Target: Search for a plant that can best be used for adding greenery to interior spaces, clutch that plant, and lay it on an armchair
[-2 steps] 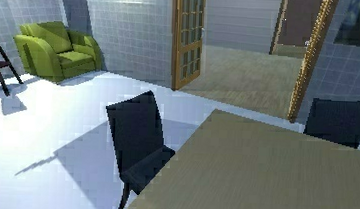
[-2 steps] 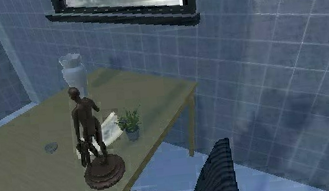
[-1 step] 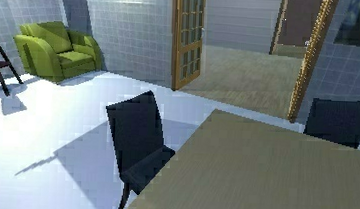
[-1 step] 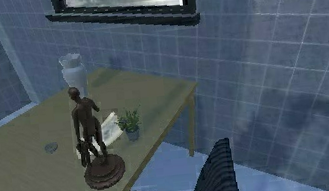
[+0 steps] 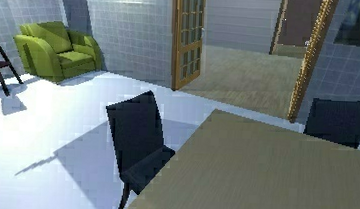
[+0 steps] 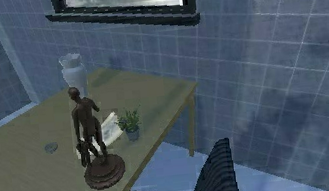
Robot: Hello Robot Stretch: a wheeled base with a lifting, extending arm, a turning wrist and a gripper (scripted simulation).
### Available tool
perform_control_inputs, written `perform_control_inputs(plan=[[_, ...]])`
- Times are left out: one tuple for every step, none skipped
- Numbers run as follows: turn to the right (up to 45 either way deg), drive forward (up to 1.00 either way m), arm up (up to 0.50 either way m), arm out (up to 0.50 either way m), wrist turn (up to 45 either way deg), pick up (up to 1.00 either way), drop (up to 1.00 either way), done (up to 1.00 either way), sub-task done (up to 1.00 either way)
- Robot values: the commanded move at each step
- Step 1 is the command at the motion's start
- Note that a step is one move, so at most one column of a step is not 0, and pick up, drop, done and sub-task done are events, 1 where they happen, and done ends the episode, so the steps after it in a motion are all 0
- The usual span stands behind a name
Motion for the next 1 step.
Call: perform_control_inputs(plan=[[0.0,0.00,0.00,0.46,0.0,0.00,0.00,0.00,0.00]])
